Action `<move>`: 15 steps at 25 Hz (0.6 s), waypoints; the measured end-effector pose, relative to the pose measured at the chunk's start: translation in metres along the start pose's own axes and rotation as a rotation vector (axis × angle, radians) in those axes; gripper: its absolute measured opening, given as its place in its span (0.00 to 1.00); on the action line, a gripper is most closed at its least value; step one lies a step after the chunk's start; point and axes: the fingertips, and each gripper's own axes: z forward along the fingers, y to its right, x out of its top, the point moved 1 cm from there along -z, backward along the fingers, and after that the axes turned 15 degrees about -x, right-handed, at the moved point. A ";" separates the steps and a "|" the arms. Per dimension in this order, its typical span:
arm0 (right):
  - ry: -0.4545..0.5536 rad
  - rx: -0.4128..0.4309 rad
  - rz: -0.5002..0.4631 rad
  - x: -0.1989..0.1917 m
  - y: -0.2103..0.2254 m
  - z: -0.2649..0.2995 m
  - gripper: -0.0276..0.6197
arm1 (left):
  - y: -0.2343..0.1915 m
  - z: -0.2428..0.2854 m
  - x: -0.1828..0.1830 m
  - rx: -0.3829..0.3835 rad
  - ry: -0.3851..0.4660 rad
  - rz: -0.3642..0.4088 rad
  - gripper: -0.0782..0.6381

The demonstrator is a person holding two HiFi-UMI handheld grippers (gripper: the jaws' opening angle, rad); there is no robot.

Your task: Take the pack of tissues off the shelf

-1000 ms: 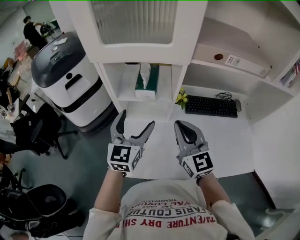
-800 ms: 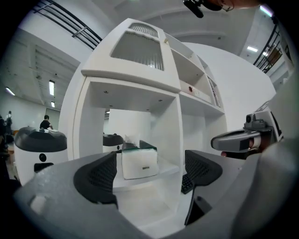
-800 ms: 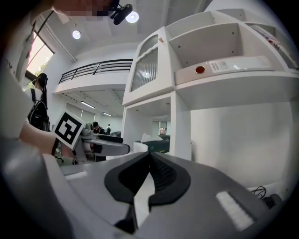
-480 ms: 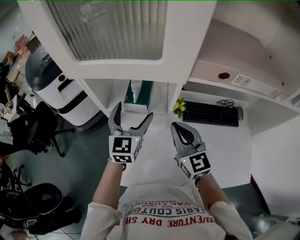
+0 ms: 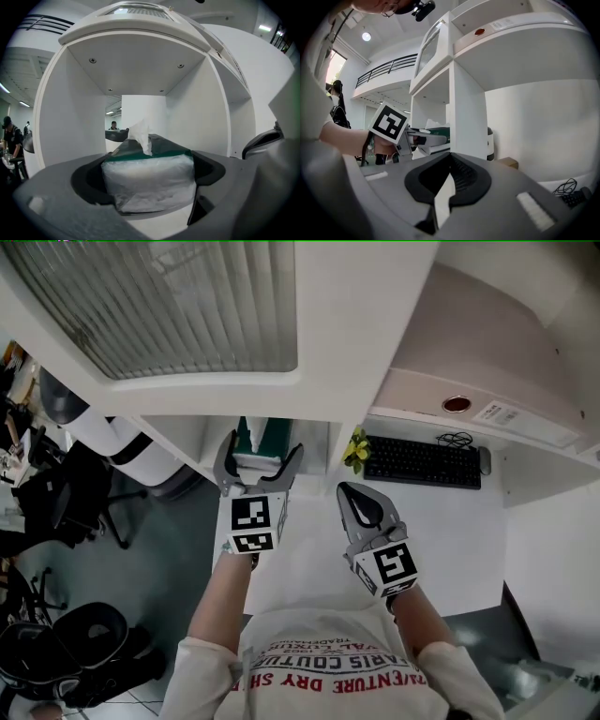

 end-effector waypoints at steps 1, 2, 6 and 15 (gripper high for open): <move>0.000 -0.004 0.000 0.000 0.002 0.001 0.05 | -0.002 0.001 -0.001 0.012 -0.005 -0.001 0.80; 0.001 -0.008 0.001 0.001 0.004 0.001 0.05 | -0.004 0.003 -0.001 0.019 -0.007 -0.005 0.79; -0.009 -0.023 0.008 -0.002 0.009 0.001 0.05 | -0.006 0.004 -0.002 0.032 -0.007 -0.008 0.76; -0.012 -0.042 -0.005 0.000 0.008 -0.007 0.05 | -0.006 -0.004 0.002 0.029 0.019 0.040 0.71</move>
